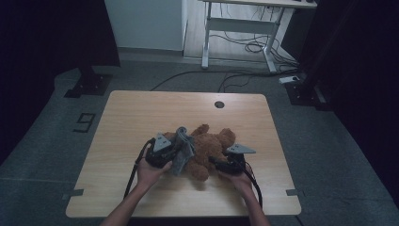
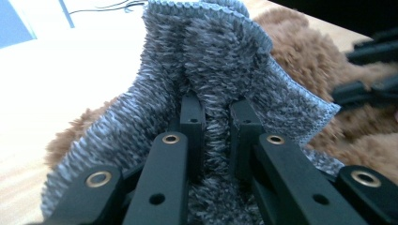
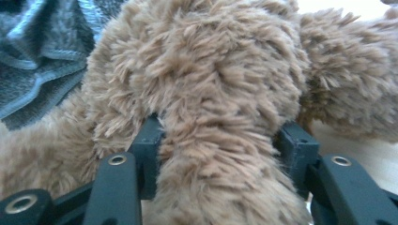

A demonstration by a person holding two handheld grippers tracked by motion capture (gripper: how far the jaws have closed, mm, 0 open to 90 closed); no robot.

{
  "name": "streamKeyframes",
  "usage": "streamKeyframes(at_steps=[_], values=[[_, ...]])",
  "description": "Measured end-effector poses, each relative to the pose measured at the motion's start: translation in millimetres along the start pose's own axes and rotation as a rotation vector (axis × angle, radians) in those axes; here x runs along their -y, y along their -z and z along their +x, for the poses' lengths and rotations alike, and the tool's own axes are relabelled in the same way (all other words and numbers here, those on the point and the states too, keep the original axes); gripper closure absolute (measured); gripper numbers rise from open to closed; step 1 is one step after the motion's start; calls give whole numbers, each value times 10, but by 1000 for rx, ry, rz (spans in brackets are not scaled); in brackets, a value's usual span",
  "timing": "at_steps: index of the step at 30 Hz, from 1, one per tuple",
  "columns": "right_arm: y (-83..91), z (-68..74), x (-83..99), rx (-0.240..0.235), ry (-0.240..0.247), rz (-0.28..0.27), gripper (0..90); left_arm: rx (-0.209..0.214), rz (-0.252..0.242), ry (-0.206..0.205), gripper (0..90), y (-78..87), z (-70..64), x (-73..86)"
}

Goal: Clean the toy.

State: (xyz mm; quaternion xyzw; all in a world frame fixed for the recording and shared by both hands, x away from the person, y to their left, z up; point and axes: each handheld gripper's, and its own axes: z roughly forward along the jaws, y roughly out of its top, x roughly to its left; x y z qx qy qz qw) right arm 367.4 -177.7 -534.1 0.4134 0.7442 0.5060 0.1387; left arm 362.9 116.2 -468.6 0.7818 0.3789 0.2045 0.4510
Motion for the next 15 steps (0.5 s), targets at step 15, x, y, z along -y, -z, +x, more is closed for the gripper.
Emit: streamKeyframes(at_steps=[15], values=[[43,-20,33,9,-27,-29,496,17,27,-145,784,-492,-745,-242]])
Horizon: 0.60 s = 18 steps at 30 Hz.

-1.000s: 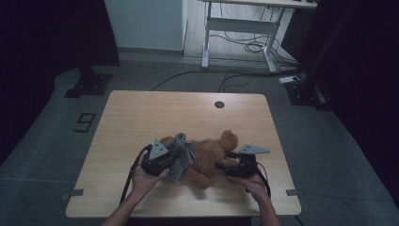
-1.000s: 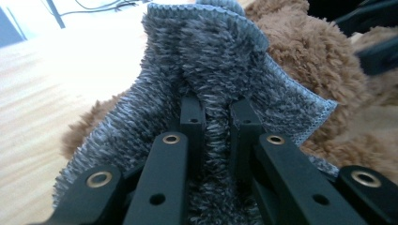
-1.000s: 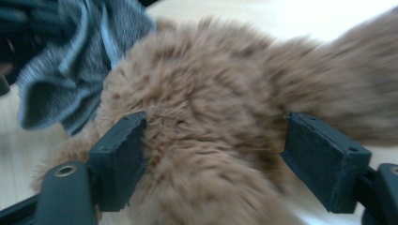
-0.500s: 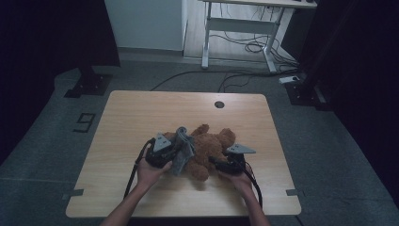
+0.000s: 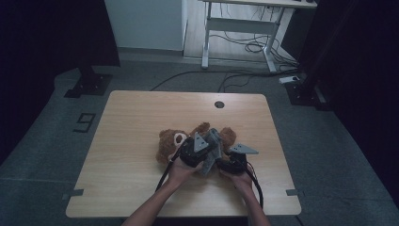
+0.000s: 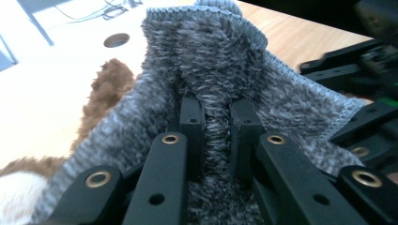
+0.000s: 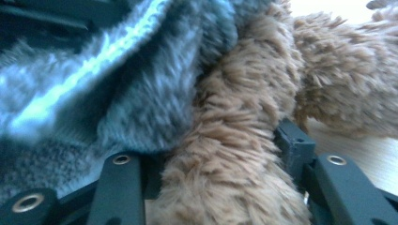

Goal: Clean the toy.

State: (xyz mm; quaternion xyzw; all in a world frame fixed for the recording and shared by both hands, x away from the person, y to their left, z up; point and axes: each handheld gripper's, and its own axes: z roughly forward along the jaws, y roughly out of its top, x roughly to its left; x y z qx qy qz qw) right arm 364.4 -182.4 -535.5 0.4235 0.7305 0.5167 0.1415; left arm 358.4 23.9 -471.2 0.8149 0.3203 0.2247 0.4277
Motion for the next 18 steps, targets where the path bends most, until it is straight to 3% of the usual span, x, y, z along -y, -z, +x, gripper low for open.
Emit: streamKeyframes(at_steps=[3,6,8,10,12,14,18], values=[[4,37,-5,26,16,-1,508,-123,11,-34,786,165,169,121],[-7,40,-4,26,16,-5,512,-103,-5,18,788,372,362,280],[-16,61,-4,33,24,-5,514,-139,-27,-4,788,516,375,327],[-12,59,-4,36,15,-5,516,-203,-42,-30,789,647,417,360],[-6,51,2,33,6,-5,517,-237,-27,0,790,719,541,418],[-4,51,11,32,8,-7,518,-227,11,56,789,711,683,522],[-11,64,9,30,11,-6,518,-250,48,100,789,637,840,678]])
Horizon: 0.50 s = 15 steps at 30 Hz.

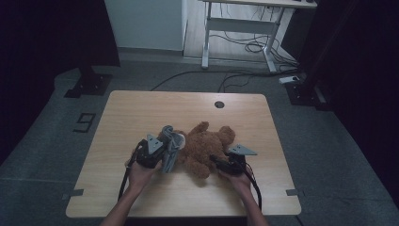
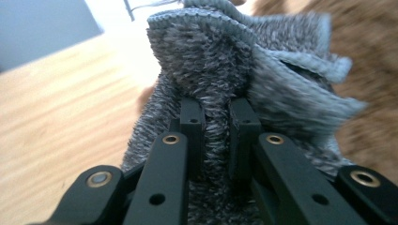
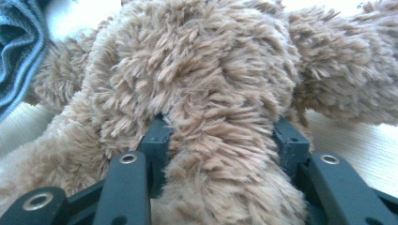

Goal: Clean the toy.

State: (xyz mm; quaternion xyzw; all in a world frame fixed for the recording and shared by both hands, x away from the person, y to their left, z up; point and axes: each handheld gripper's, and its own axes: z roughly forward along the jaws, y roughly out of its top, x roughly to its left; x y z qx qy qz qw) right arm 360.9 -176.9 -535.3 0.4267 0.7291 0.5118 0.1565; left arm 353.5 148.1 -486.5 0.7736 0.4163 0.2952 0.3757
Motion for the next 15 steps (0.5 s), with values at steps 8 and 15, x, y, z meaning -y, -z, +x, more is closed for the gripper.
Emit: streamKeyframes(at_steps=[8,15], values=[[-13,-24,-3,3,-10,-7,517,-42,99,-22,790,-216,128,12],[-26,-86,-16,26,-26,-17,515,-27,145,17,791,-407,207,45]])
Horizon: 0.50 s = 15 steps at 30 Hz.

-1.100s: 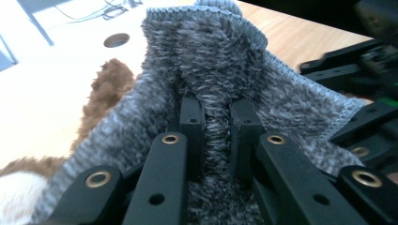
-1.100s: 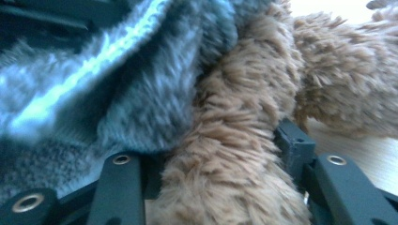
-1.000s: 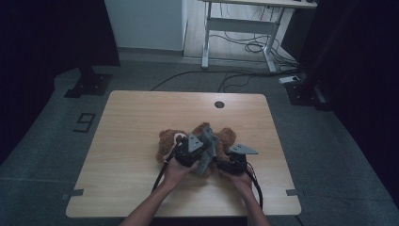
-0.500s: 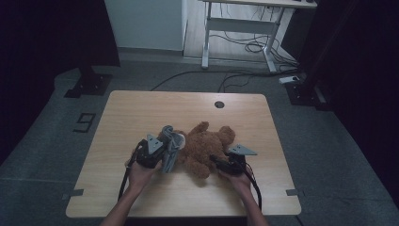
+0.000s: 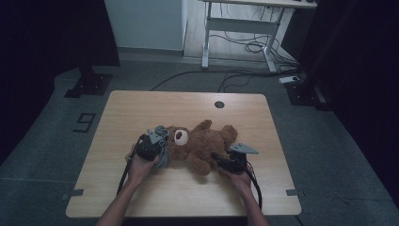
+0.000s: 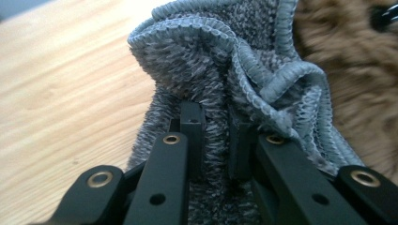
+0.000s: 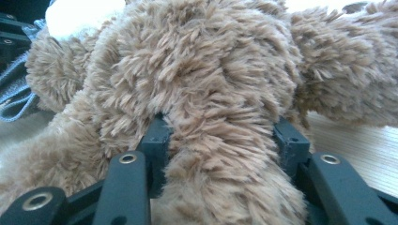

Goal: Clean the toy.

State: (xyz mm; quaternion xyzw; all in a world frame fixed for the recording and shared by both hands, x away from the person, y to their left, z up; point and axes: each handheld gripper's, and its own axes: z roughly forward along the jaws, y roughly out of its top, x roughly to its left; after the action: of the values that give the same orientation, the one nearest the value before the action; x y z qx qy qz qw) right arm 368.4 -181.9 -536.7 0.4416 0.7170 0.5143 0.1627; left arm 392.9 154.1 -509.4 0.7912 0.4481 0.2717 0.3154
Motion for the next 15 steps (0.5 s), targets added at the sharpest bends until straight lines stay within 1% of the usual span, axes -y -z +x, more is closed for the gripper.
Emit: streamKeyframes(at_steps=[3,5,9,11,13,15], values=[[2,-23,-1,1,-5,-2,514,22,-4,15,791,15,22,-17],[4,-32,-1,-2,-8,-3,511,37,-13,32,790,56,53,-26],[22,-40,2,-15,-8,-6,483,47,-40,39,789,224,124,-3],[35,-43,1,-22,-4,-6,464,38,-43,29,788,323,165,50],[46,-46,1,-28,-4,-9,448,34,-42,24,788,420,202,138],[54,-54,0,-35,-11,-8,431,32,-45,32,787,526,252,241]])
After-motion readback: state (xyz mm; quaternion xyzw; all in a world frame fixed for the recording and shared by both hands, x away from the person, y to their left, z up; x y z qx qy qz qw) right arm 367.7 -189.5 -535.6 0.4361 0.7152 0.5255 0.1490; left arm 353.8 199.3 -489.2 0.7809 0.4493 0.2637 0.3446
